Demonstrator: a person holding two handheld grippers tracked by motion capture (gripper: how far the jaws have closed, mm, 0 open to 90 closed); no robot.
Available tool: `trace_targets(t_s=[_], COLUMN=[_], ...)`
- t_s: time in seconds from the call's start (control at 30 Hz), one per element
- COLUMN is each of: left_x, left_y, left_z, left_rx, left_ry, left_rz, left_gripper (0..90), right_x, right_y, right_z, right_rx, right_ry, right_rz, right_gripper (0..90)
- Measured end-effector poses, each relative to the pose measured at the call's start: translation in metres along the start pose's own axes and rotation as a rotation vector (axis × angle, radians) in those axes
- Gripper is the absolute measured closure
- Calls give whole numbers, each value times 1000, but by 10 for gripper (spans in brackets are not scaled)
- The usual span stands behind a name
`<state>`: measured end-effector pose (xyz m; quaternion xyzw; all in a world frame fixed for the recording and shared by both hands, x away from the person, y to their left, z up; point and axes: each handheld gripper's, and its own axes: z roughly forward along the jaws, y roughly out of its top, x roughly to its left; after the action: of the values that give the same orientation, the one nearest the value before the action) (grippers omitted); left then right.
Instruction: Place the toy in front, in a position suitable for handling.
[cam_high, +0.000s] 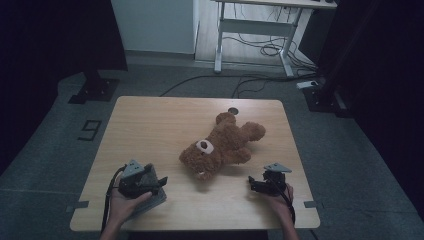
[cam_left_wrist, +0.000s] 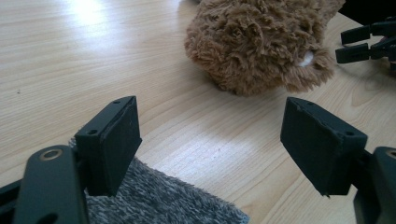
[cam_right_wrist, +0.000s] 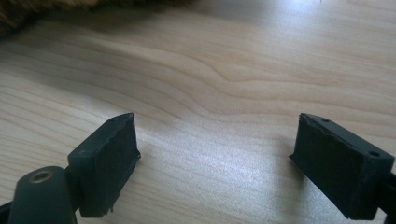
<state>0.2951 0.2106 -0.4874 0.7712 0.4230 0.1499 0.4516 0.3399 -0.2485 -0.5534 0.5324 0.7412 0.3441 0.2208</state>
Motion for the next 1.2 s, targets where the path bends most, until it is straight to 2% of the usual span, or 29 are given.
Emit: trace_targets(t_s=[0.37, 0.6, 0.77, 0.9, 1.03, 1.2], left_x=[-10, -19, -27, -37, -50, -64], left_y=[3, 6, 12, 23, 32, 37], left_z=[4, 14, 24, 35, 52, 77], left_rx=[2, 17, 25, 23, 46, 86], left_ry=[-28, -37, -43, -62, -69, -67], left_rz=[4, 15, 18, 27, 40, 37], left_gripper=[187, 178, 167, 154, 140, 121], right_x=[-8, -11, -9, -4, 4, 13], right_y=[5, 14, 19, 28, 37, 49], right_z=[-14, -24, -26, -27, -21, -12], right_rx=[-83, -144, -156, -169, -179, -177], right_ry=[34, 61, 92, 125, 157, 186], right_rz=[20, 13, 4, -12, -33, -60], right_gripper=[161, 186, 186, 182, 166, 157])
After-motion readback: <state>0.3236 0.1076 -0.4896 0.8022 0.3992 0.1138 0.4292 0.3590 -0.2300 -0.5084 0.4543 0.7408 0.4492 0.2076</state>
